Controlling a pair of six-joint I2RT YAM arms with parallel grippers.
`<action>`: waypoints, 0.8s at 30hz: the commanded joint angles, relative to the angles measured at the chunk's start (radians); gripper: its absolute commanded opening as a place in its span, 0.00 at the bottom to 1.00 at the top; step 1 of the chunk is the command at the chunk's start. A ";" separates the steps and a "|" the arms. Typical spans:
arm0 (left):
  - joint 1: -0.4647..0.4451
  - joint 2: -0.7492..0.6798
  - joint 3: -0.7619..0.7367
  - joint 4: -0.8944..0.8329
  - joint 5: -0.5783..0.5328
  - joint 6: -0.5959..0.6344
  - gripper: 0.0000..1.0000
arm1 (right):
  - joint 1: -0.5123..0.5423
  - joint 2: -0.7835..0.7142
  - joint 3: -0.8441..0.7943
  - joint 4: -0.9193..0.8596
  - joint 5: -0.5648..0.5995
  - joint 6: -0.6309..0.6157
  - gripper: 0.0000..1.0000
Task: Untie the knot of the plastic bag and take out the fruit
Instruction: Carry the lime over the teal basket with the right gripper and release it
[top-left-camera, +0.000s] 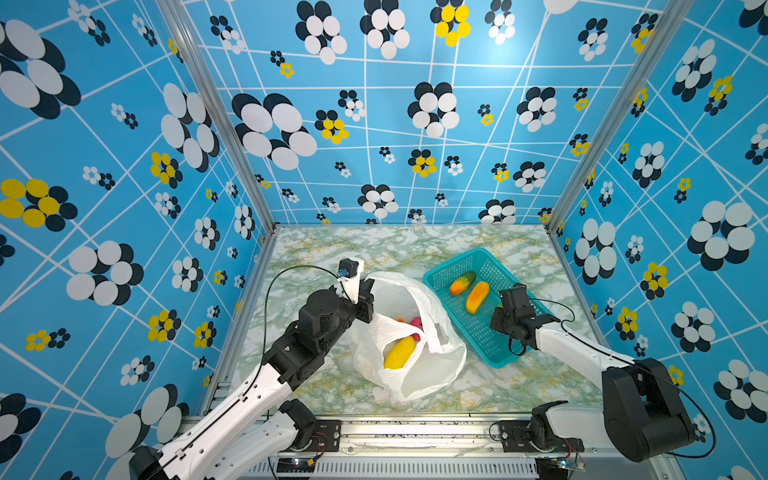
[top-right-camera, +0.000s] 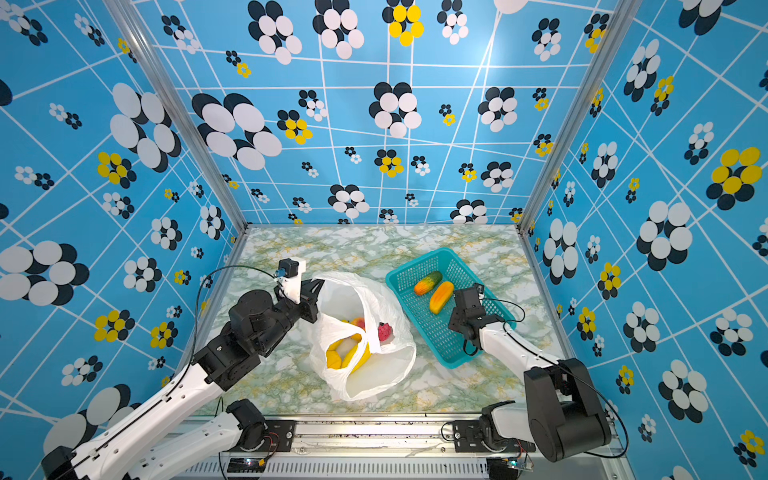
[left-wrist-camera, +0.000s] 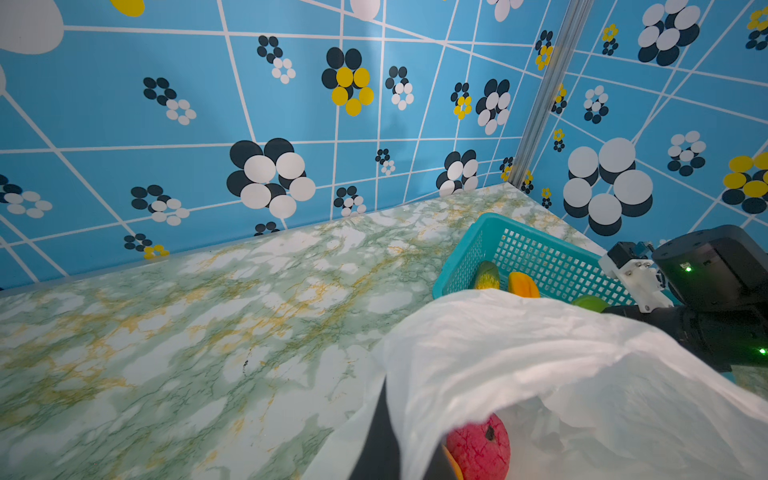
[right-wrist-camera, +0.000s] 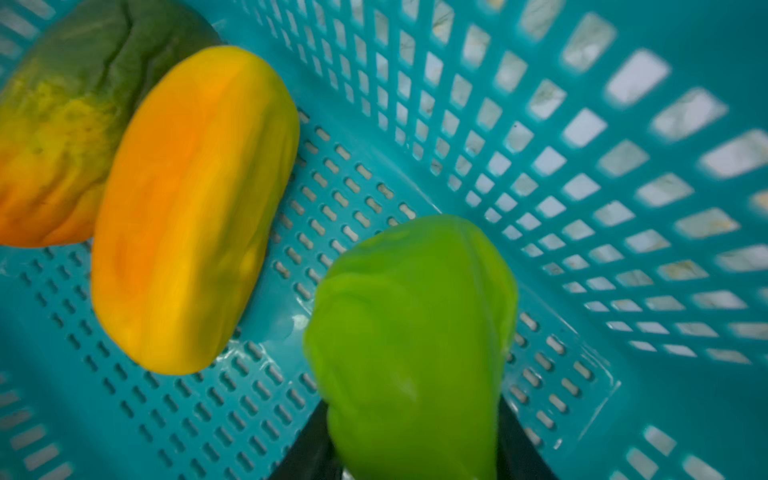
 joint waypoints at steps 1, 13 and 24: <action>0.010 -0.015 0.016 -0.007 0.003 0.000 0.00 | -0.006 0.004 0.034 0.040 -0.024 0.021 0.12; 0.009 -0.032 0.013 -0.008 0.008 0.002 0.00 | -0.013 0.077 0.111 -0.006 -0.022 0.006 0.72; 0.010 0.019 0.037 -0.006 0.008 0.003 0.00 | 0.120 -0.558 0.073 -0.157 -0.078 -0.090 0.61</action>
